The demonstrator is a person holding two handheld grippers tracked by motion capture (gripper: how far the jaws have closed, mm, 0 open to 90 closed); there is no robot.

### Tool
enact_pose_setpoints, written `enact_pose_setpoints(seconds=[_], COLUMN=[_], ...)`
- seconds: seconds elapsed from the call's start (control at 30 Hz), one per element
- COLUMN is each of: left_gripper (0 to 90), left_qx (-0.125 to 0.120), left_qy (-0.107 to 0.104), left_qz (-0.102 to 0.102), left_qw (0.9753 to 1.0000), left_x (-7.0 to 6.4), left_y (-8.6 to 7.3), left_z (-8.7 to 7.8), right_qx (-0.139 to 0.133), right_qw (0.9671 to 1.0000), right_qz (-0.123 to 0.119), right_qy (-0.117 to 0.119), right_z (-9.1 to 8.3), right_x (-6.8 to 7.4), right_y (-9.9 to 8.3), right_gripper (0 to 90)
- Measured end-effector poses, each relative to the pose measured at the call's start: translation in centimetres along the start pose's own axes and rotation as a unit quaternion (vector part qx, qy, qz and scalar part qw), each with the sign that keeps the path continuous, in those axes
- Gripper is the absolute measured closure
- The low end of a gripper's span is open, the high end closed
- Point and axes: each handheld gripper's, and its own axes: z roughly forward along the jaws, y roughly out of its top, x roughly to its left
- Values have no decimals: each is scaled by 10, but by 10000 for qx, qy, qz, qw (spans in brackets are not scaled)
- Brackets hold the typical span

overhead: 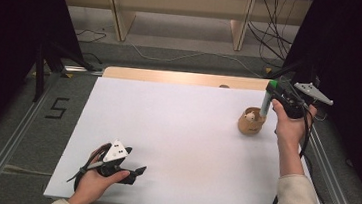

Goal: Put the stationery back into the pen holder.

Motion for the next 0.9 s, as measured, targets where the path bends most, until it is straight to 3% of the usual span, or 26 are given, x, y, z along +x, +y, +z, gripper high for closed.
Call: enact_pose_setpoints(seconds=[0.9], left_gripper=[177], left_qx=[-1], left_qy=[-2], left_qz=[-12], left_qw=[10000], left_x=[0], left_y=[0], left_z=[0], right_qx=[86], right_qw=[9996], right_qz=[-182], right_qy=[-219], right_z=[21], right_x=[-4], right_y=[-18], right_gripper=[670])
